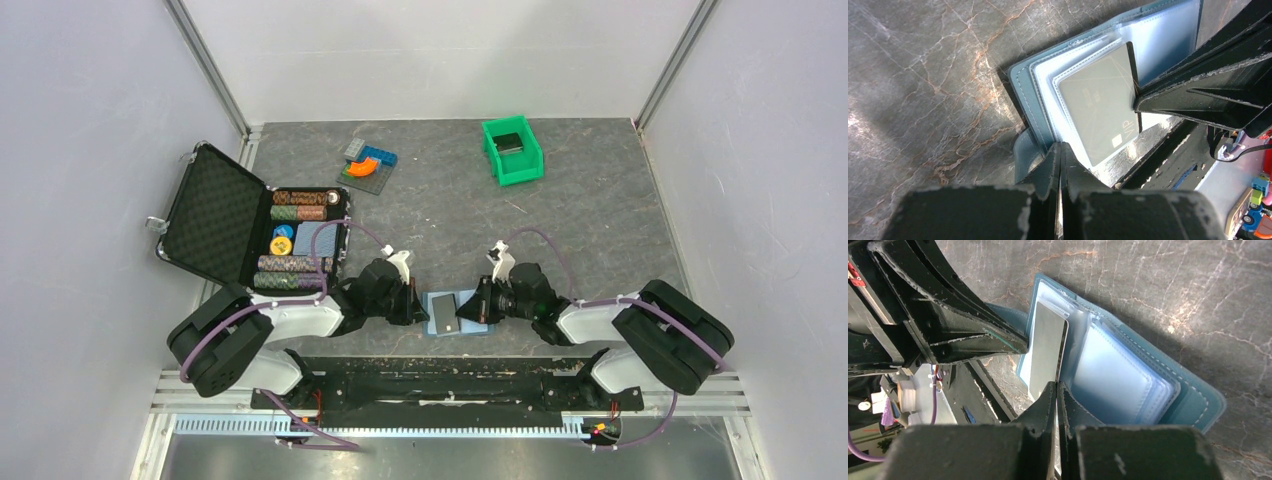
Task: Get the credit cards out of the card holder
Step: Remove the credit card from the card holder.
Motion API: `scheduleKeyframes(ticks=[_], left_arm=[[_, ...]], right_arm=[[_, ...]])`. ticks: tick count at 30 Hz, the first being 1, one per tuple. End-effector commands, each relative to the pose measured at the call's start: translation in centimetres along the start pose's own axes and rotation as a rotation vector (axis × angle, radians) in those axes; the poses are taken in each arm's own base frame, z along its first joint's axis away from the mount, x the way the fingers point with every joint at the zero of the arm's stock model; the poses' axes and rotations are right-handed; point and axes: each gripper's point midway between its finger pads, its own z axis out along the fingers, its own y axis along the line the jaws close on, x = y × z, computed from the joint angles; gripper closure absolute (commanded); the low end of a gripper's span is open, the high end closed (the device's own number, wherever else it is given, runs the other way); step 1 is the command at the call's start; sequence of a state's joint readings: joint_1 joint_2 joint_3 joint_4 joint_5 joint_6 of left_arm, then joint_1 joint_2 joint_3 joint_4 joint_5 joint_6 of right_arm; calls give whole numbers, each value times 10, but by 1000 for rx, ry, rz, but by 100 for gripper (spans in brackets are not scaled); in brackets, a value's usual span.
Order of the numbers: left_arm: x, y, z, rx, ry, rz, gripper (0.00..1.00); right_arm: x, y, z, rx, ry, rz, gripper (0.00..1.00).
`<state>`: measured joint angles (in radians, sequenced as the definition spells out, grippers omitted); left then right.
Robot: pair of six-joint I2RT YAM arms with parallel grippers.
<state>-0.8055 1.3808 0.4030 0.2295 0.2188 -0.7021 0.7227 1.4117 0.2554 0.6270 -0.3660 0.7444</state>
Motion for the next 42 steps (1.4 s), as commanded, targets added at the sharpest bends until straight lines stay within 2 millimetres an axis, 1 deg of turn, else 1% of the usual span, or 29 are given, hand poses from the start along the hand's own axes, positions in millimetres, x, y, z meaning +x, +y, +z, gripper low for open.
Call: scheduleKeyframes(ticks=[1, 5, 9, 16, 22, 25, 30, 34, 39, 41, 42], left_arm=[[20, 36, 1, -157, 55, -38, 98], [20, 35, 1, -153, 57, -41, 98], [21, 34, 2, -150, 61, -43, 98], [23, 38, 3, -163, 66, -44, 98], [27, 44, 2, -191, 81, -39, 98], [23, 40, 1, -180, 75, -41, 97], [23, 35, 0, -157, 69, -50, 96], [19, 24, -5, -118, 67, -58, 92], [-1, -5, -17, -39, 29, -48, 83], [-11, -17, -22, -14, 11, -40, 78], [-16, -23, -25, 3, 1, -34, 74]], right_arm=[[-3, 19, -5, -106, -18, 7, 100], [-4, 27, -8, -160, -32, 29, 99], [-6, 27, -11, -176, -51, 44, 100], [-6, 7, -12, -83, -52, 56, 100], [-4, -5, -18, -26, -57, 42, 100], [-5, -8, -23, -13, -61, 30, 100], [-15, -19, -35, 66, -100, -18, 100], [-28, -21, -46, 111, -151, -36, 100], [-39, -13, -56, 108, -184, -61, 100], [-40, -13, -58, 120, -189, -64, 100], [-41, -13, -59, 119, -194, -62, 100]])
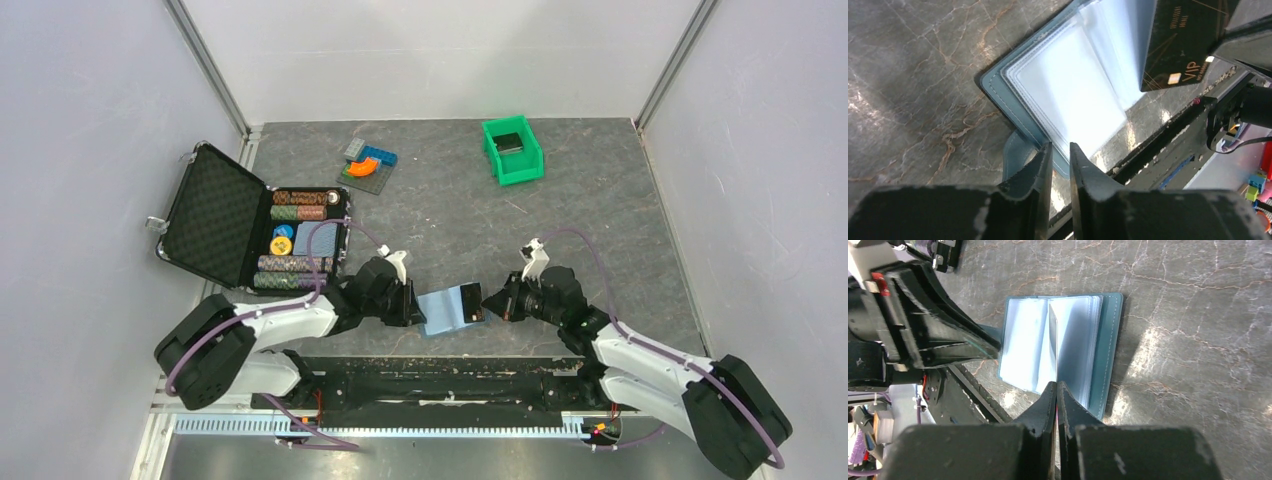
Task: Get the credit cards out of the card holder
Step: Remove the credit card from the card holder.
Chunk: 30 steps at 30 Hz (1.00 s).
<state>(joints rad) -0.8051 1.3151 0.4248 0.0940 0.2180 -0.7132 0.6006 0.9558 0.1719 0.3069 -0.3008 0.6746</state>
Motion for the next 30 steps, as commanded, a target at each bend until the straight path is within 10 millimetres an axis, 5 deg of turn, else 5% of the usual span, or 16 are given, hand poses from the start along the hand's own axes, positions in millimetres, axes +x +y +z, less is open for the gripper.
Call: scheduleKeyframes(ticks=[1, 7, 11, 19, 30], left_arm=[[-24, -29, -17, 53, -43, -8, 70], [-39, -61, -33, 167, -76, 4, 43], [-43, -79, -41, 253, -90, 15, 35], [-54, -108, -54, 418, -158, 33, 30], [-54, -122, -52, 530, -170, 14, 29]], right_arm=[[-14, 1, -3, 29, -35, -30, 100], [-25, 27, -9, -75, -67, -17, 100], [-27, 50, -16, -199, -90, 6, 100], [-30, 84, -36, -424, -160, 100, 100], [-23, 94, -50, -538, -183, 152, 100]])
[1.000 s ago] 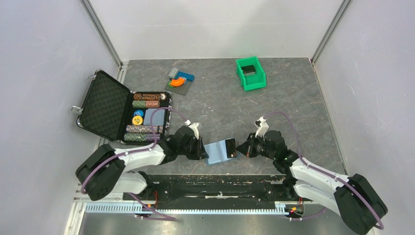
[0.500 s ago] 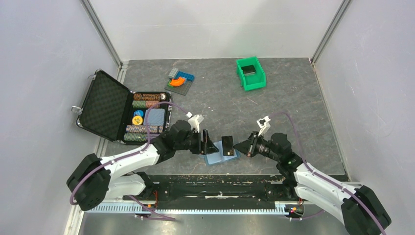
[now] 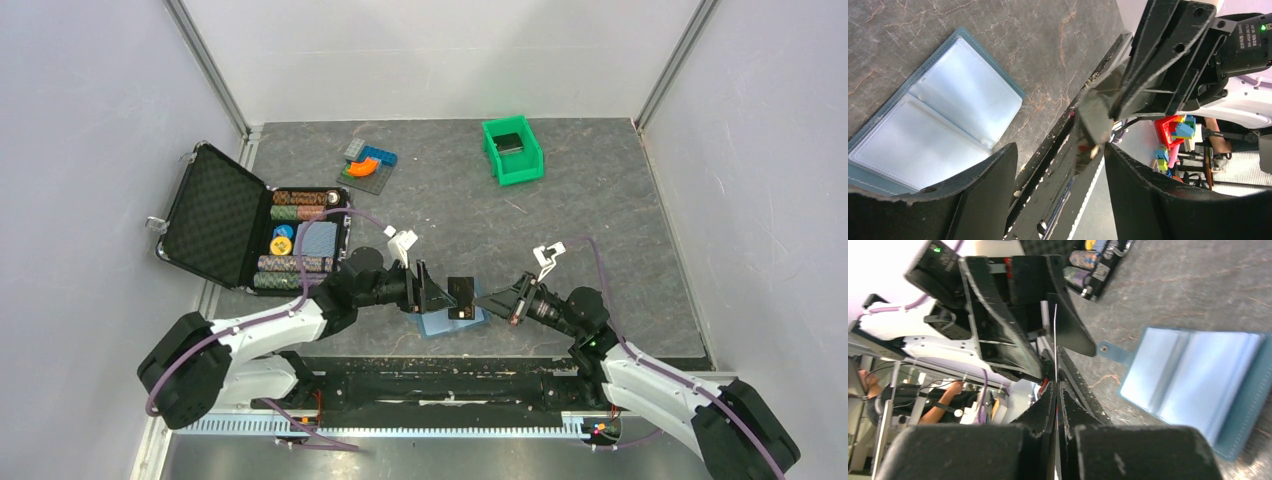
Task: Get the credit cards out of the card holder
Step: Remove the credit card from the card holder, then place the credit card in the storage box.
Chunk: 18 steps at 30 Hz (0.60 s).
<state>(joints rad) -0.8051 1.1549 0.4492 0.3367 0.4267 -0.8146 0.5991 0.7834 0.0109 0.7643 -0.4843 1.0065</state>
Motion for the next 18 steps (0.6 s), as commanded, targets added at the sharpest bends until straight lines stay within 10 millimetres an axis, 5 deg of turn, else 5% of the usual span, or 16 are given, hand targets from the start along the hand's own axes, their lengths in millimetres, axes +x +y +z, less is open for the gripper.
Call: scheduleKeyframes(ticks=[1, 5, 12, 18], left_arm=[[-7, -20, 4, 111, -26, -34, 29], [-6, -26, 5, 168, -38, -63, 35], [-7, -40, -1, 245, -51, -100, 79], [-7, -48, -7, 274, -49, -105, 98]], right_arm=[[1, 17, -7, -108, -24, 13, 100], [3, 21, -9, -129, -20, 27, 100], [8, 11, -8, -95, 2, -8, 99], [11, 0, -6, -42, 28, -52, 97]])
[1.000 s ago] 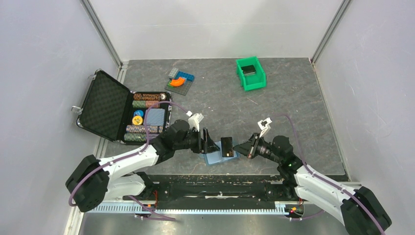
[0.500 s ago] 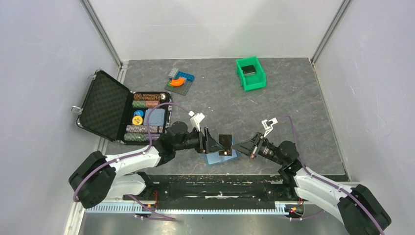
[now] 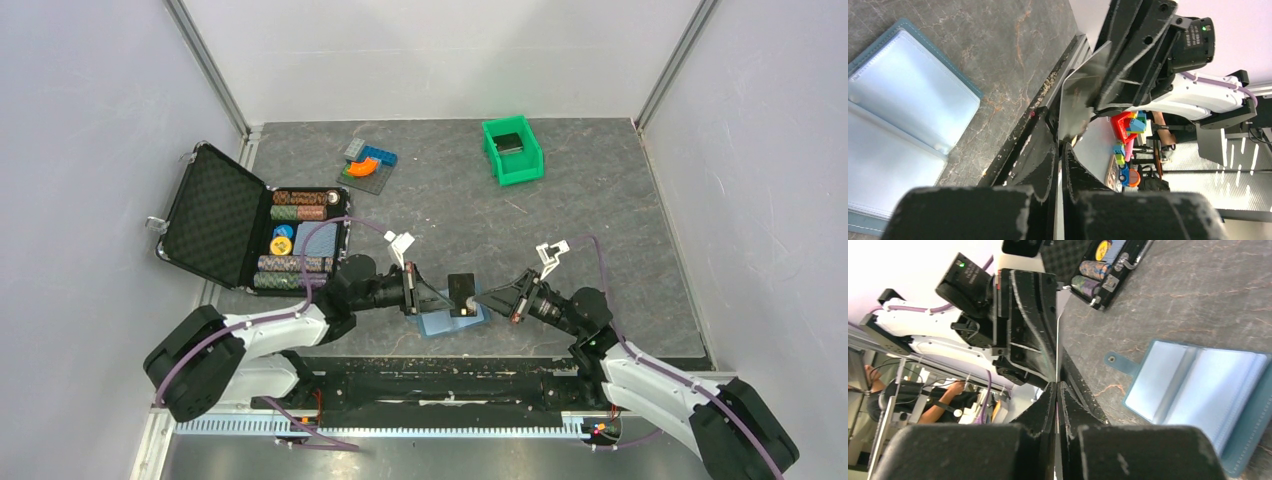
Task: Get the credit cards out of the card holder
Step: Place the credit card in the storage box.
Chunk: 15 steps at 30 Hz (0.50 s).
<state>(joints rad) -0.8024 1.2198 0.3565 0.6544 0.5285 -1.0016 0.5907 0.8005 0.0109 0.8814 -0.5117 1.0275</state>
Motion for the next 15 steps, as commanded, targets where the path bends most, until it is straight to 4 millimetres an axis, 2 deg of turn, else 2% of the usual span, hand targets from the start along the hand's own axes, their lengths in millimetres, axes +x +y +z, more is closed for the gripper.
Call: scheduleKeyframes(ticks=[1, 4, 6, 8, 12, 15], left_arm=[[-9, -29, -5, 104, -35, 10, 98], [-9, -33, -7, 115, -42, 16, 98], [-9, -34, -9, 117, -42, 24, 98], [-6, -32, -10, 107, -25, 42, 98], [2, -31, -15, 96, 12, 69, 98], [9, -33, -20, 101, 48, 91, 98]], right_arm=[[22, -19, -8, 45, 65, -24, 97], [25, -20, -8, 47, 92, -32, 94], [25, -20, -5, 46, 124, -69, 87], [23, -21, -1, 58, 166, -135, 75], [13, -22, 0, 74, 215, -254, 60], [4, -8, -1, 9, 223, -307, 51]])
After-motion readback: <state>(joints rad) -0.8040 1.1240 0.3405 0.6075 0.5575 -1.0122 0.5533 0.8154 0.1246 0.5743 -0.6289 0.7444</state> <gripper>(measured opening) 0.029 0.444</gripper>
